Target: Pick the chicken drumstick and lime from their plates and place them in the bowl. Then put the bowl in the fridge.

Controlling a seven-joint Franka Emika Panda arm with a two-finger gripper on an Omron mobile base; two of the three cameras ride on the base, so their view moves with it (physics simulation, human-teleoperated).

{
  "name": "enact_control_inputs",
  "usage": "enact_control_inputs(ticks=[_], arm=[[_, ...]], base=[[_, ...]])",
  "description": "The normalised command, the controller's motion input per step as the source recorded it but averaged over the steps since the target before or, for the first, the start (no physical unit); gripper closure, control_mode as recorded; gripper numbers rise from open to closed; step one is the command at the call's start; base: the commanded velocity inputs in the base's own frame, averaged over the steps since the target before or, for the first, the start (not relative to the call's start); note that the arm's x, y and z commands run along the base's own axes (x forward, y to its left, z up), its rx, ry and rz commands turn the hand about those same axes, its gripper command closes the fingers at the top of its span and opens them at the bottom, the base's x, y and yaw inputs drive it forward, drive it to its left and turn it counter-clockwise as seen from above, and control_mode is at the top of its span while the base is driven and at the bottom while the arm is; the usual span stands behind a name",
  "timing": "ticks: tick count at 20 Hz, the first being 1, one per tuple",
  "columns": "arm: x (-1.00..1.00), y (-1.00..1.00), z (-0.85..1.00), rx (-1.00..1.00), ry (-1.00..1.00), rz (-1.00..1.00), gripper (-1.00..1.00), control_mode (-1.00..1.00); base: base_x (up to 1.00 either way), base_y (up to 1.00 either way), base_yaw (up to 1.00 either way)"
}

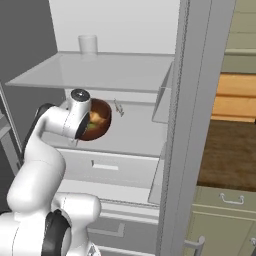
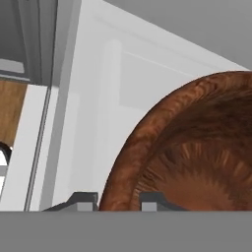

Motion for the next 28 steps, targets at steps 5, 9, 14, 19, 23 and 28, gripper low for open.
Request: enact_control_inputs(ticks=[5, 9, 14, 19, 23, 28], arm=[[0.00, 0.26, -0.36, 0.00, 0.04, 0.00, 1.00, -1.00], [0.00, 0.14, -0.32, 0.00, 0.04, 0.00, 1.00, -1.00], [0.00, 0.17, -0.37, 0.00, 0.02, 0.00, -1.00, -1.00], [-0.11, 0.02, -0.31, 0.02, -0.03, 0.00, -1.00, -1.00], [-0.09, 0.00, -0.01, 0.00, -0.14, 0.00, -1.00, -1.00], [-0.09, 0.00, 0.04, -0.03, -0.12, -0.01, -1.00, -1.00]], base=[[0.00, 0.00, 0.00], [0.00, 0.00, 0.00], [0.00, 0.00, 0.00], [0.00, 0.00, 0.00], [0.00, 0.00, 0.00], [0.00, 0.00, 0.00]])
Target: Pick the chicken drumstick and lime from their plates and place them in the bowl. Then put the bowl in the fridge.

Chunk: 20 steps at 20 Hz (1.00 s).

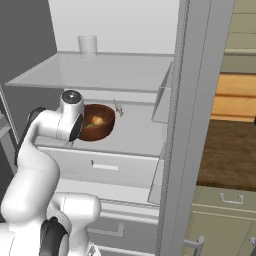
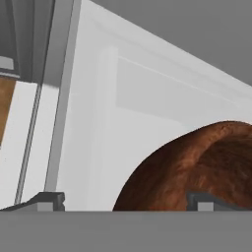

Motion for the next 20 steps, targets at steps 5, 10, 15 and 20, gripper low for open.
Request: enact_control_inputs(ticks=[5, 10, 15, 20], arm=[[-0.51, -0.06, 0.25, -0.01, -0.23, -0.09, -1.00, -1.00], [-0.67, -0.29, 0.52, 0.00, -0.11, -0.12, -1.00, -1.00], [-0.60, -0.49, 0.60, -0.05, -0.02, 0.00, -1.00, -1.00], [-0.85, -0.43, 0.55, -0.12, -0.08, 0.00, -1.00, -1.00]], base=[[0.00, 0.00, 0.00], [0.00, 0.00, 0.00], [0.00, 0.00, 0.00], [0.00, 0.00, 0.00]])
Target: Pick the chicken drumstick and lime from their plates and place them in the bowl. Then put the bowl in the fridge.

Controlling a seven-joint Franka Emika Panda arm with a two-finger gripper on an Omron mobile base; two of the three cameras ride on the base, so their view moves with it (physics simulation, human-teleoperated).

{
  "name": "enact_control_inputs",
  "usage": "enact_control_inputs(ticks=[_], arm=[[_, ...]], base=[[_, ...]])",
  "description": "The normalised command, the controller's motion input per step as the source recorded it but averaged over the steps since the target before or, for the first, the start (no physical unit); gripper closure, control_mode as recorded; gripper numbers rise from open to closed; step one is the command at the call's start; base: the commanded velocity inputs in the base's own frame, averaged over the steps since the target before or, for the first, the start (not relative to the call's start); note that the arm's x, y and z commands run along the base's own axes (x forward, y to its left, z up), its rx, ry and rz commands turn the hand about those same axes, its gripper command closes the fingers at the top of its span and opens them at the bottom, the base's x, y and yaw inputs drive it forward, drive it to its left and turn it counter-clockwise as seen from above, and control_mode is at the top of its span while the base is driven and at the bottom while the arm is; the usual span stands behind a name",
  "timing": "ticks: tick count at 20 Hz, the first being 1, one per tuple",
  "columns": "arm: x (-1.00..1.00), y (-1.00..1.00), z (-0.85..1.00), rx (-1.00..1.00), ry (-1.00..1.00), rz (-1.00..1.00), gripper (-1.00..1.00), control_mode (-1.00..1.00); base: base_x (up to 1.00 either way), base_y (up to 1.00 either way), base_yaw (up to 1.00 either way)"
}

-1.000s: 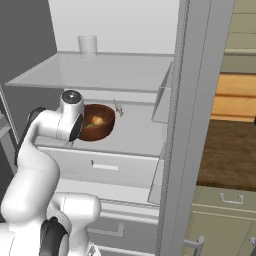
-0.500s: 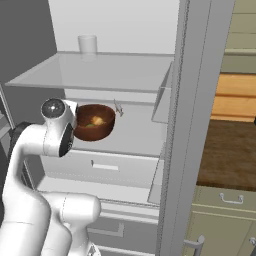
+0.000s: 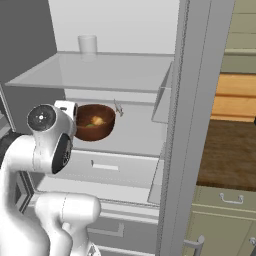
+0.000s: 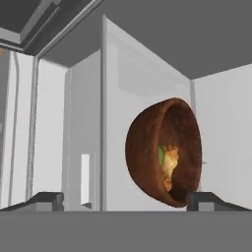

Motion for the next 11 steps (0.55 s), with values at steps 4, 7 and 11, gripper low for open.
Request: enact_control_inputs(ticks=[4, 7, 11], arm=[[-0.79, -0.16, 0.53, -0.15, -0.01, 0.00, -1.00, -1.00], [-0.52, 0.00, 0.60, -0.25, 0.00, 0.00, -1.00, -1.00], [-0.25, -0.01, 0.28, -0.16, 0.04, 0.00, -1.00, -1.00]], base=[[0.00, 0.00, 0.00], [0.00, 0.00, 0.00], [0.00, 0.00, 0.00]])
